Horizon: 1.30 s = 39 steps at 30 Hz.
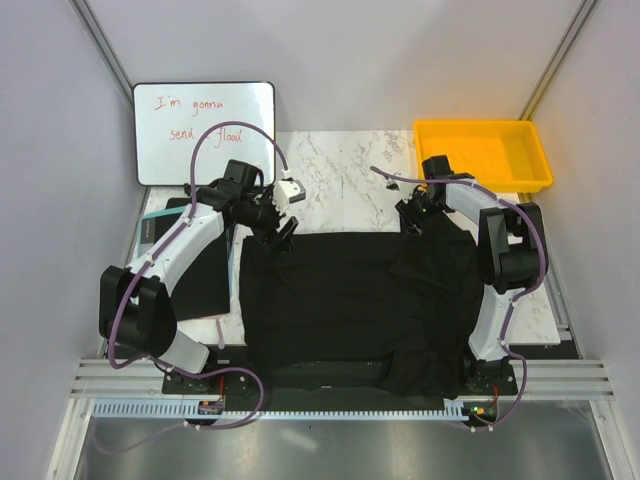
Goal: Fold and stack the long sleeve shirts
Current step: Fold the shirt
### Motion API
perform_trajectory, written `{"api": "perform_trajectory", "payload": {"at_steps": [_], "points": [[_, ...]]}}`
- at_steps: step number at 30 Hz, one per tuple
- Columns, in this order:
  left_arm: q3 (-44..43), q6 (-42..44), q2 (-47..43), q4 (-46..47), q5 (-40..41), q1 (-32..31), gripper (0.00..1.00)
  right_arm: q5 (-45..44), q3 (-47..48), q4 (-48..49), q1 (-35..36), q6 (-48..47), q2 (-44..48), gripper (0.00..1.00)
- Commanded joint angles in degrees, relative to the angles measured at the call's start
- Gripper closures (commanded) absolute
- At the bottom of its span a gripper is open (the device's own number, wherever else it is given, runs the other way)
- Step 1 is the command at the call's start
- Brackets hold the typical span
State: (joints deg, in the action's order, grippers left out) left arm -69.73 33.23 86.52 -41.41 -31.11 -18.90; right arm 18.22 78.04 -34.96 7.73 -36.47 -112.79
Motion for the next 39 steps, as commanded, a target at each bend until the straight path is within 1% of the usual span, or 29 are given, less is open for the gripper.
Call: {"api": "perform_trajectory", "payload": {"at_steps": [1, 3, 4, 7, 13, 14, 17, 20, 23, 24, 26, 27, 29, 30, 32, 33, 38, 39], "points": [[-0.93, -0.8, 0.23, 1.33, -0.79, -0.27, 0.13, -0.02, 1.59, 3.22, 0.1, 3.33, 3.19, 0.59], [-0.84, -0.89, 0.23, 1.33, -0.79, -0.26, 0.13, -0.29, 2.29, 4.37, 0.1, 5.87, 4.68, 0.57], [-0.93, -0.89, 0.31, 1.24, -0.88, -0.26, 0.13, -0.64, 2.73, 5.07, 0.1, 6.75, 4.95, 0.54], [-1.28, -0.98, 0.58, 1.15, -0.97, -0.26, 0.13, -1.51, 4.31, 5.78, 0.1, 8.87, 3.55, 0.48], [-1.54, -0.63, 0.49, 1.24, -0.44, -0.26, 0.11, -4.06, 4.32, 8.58, 0.44, 10.97, 0.47, 0.46], [-1.54, -0.63, 0.58, 1.24, -0.27, -0.26, 0.01, -4.59, 3.44, 9.38, 0.88, 11.15, 0.29, 0.45], [-1.54, -0.8, 0.49, 1.24, -0.09, -0.26, 0.01, -7.13, 2.3, 11.05, 1.94, 11.59, -0.93, 0.46], [-1.81, -0.8, 0.4, 1.07, 0.09, -0.26, 0.01, -7.85, 1.33, 11.41, 2.47, 11.42, -2.69, 0.45], [-1.98, -0.71, 0.31, 1.07, 0.52, -0.35, 0.01, -7.5, 1.24, 11.32, 2.47, 11.42, -4.27, 0.5], [-2.07, -0.71, 0.32, 0.98, 0.53, -0.27, 0.01, -7.23, 1.24, 11.23, 2.47, 11.42, -4.54, 0.54], [-2.25, -0.63, 0.23, 0.89, 0.79, -0.26, 0.01, -6.36, 1.59, 10.36, 2.38, 11.33, -5.07, 0.58], [-2.33, -0.71, 0.23, 0.98, 0.88, -0.26, 0.01, -5.83, 1.68, 9.92, 2.29, 11.16, -5.24, 0.66], [-2.6, -0.89, 0.31, 0.89, 0.97, -0.26, 0.01, -3.72, 1.76, 8.86, 2.12, 10.72, -5.33, 0.75], [-2.69, -0.89, 0.32, 0.8, 0.97, -0.26, 0.01, -3.28, 1.76, 8.77, 1.94, 10.72, -5.25, 0.86], [-3.21, -1.24, 0.32, 0.8, 0.53, -0.26, 0.01, -1.35, 1.85, 7.45, 1.94, 10.72, -4.28, 0.98], [-3.56, -1.42, 0.32, 0.89, 0.44, -0.26, 0.01, -0.56, 1.85, 7.19, 1.94, 10.63, -2.8, 1.0], [-4.01, -1.86, 0.23, 0.8, -0.61, -0.26, 0.01, 2.34, 3.25, 4.73, 1.42, 10.89, 3.01, 1.0], [-4.18, -1.94, 0.31, 0.8, -0.7, -0.26, 0.01, 2.17, 4.13, 2.46, 1.41, 10.98, 3.54, 1.0]]}}
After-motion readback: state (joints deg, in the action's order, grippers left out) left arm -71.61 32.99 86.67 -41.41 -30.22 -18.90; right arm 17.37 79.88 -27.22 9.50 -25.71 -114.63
